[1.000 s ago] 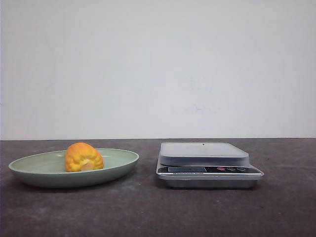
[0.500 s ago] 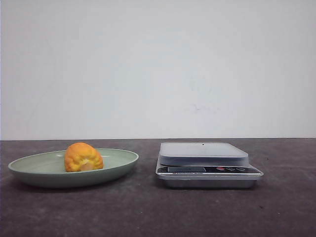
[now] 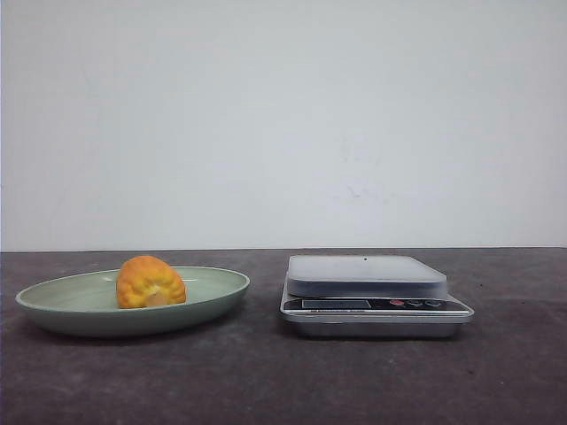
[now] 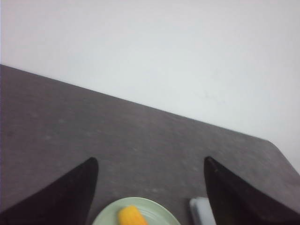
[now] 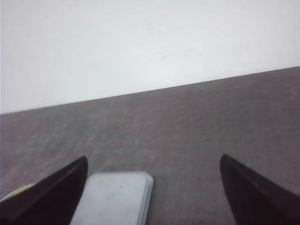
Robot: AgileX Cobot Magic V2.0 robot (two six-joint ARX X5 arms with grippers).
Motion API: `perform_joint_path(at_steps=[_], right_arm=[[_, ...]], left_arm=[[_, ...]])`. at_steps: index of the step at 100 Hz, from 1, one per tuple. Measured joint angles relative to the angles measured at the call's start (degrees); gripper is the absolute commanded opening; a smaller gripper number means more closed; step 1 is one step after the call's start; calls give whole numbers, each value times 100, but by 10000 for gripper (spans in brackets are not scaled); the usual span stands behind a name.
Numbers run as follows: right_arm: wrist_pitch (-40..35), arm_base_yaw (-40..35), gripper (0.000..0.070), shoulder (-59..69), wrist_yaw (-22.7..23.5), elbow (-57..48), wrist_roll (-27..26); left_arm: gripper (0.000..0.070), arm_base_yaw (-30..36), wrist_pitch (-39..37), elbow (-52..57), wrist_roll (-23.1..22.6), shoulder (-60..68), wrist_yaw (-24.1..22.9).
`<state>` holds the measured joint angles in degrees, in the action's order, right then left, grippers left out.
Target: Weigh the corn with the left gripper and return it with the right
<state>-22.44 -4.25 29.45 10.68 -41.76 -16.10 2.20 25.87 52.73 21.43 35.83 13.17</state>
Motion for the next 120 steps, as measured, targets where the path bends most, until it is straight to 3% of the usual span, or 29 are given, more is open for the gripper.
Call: perform_joint_path(at_steps=[14,24,49,80,107,113,120], right_arm=[[-411,-122,586,59,140,-310,90],[-645,-149,634,87,160,-444,122],[-1019,-149,634,236,286,-503,138],[-1121,-155,637,245,284,-503,387],[-1121,-155,637,249,284,-503,415],[-1121,-155,636,247,284,-503,420],[-1121,-155,635,247,284,-503,426]], left_arm=[[424,680,-52,179,0,905,-57],[425,1248,-35,173,2,1692,-452],[431,2127,-332,168,46,3394,-1082],[435,2374,-380,168,258,4988,-1200],[430,2586,-417,168,365,5519,-1220],[353,2638,-409,168,367,5565,-1329],[125,2677,-396,168,365,5574,-1399]])
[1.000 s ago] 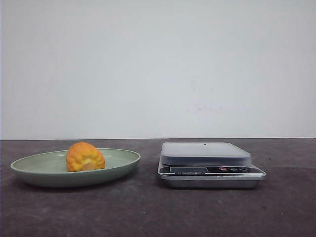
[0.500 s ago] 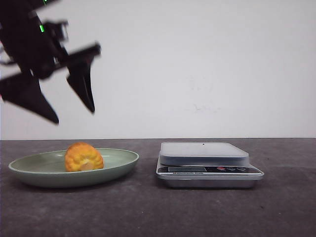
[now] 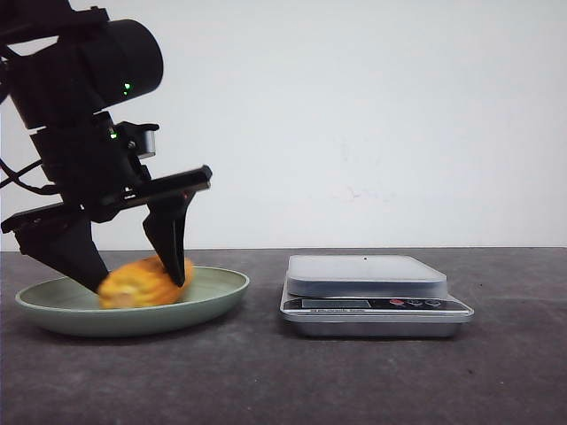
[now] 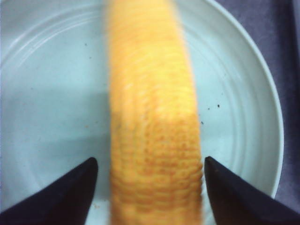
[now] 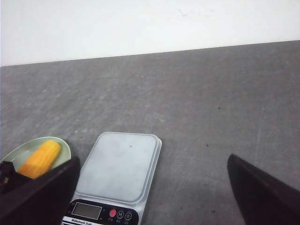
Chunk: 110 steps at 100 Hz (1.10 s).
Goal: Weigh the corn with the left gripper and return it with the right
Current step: 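Lower the left gripper onto the yellow corn cob and close it, then lift the corn with the left gripper and place it on the scale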
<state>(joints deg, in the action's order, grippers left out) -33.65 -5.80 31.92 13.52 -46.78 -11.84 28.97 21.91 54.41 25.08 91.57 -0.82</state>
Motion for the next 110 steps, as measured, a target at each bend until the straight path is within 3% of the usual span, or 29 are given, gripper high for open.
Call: perform_joint_path(at_steps=[4,36,59,86,110], right_arm=[[0,0,633,0,0,0,2],[0,0,633,0,0,0,4],[0,0,633,0,0,0,4],[2,0,632,-2,0,0,2],[0,0,632,0,-2,0,4]], left_arm=[[0,13,-28,0,-2,0,-26],[10,236,166,103,-114,-597,-33],[10,997,619,1585,-306,-719,-33],[10,1565,737,3333,-232,595,-195],[10,1698,730,3705,157,1823,-208]])
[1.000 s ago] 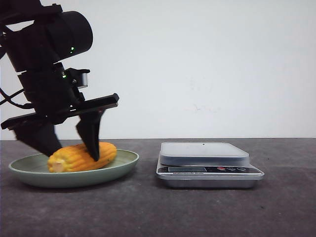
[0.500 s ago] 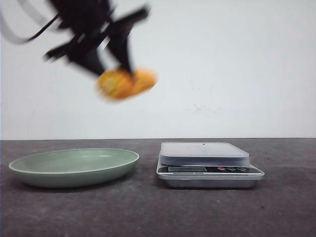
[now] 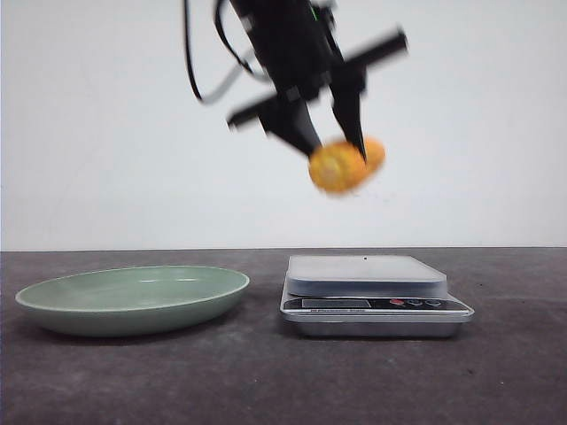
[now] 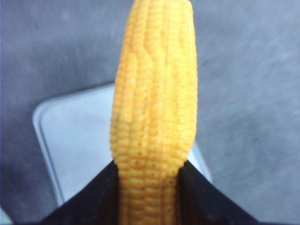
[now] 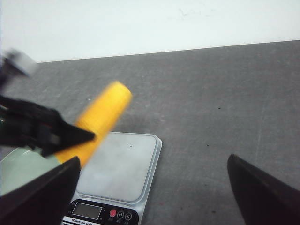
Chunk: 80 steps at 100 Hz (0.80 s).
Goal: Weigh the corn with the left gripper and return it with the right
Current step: 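Lift the corn with the left gripper and place it on the scale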
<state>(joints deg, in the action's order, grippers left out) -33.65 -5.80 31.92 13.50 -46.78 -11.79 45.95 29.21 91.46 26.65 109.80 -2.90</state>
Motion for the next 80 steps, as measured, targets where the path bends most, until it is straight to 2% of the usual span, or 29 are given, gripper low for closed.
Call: perform_joint_path(at_steps=[34,40,51,56,61,80], right_arm=[[-50,0,632,-2,0,0,0],[-85,0,633,-2,-2,0,0],[-166,0,633,-2,-7,0,0],[-168,0,633,-2,-7,0,0],[-168,0,633,-2,-9,0,0],[-170,0,633,0,-9,0,0]], left_arm=[[20,22,238,0,188,514,-4],[103,22,232,0,186,525,-4],[406,31,232,4,181,522,-4],[492,33,243,4,179,522,-2],[527,33,275,4,177,525,-4],[528,85,326,42,136,525,-4]])
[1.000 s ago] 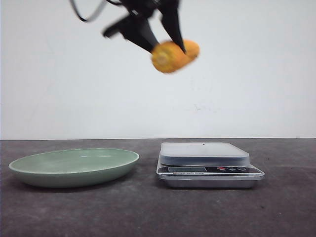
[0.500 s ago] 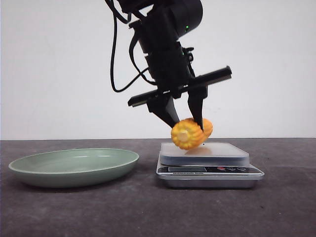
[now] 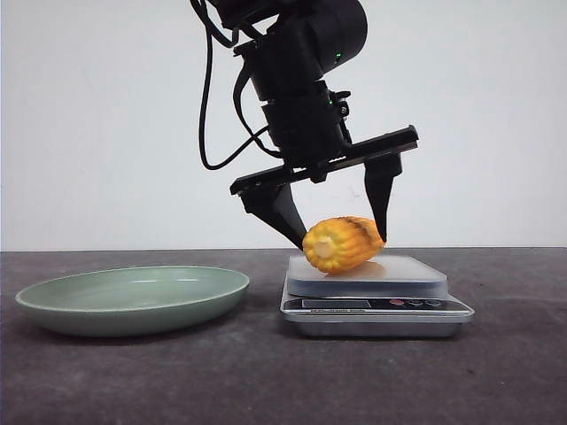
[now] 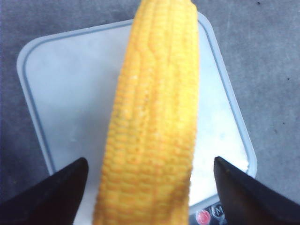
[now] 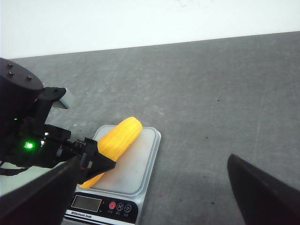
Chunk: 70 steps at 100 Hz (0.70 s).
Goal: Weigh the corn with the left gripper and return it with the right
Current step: 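Lift the corn with the left gripper and place it on the scale, then withdraw the open left gripper away from the scale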
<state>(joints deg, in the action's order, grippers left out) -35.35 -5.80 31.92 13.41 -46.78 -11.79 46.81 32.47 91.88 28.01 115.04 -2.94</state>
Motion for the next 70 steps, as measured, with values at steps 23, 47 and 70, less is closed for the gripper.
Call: perform_joint_path(at_steps=[23,47,70], right_arm=[[0,-22,633,-2,-2,0,0],[-4,-262,633,35,-4,0,0],[-9,-623,634,142,4,0,0]], left_arm=[[527,37,614,363,-560,-702,-826],[518,-555,1038,675,-1384,-3202,-1886],[516,-1176,2245,675,-1515,-5285,-2385]])
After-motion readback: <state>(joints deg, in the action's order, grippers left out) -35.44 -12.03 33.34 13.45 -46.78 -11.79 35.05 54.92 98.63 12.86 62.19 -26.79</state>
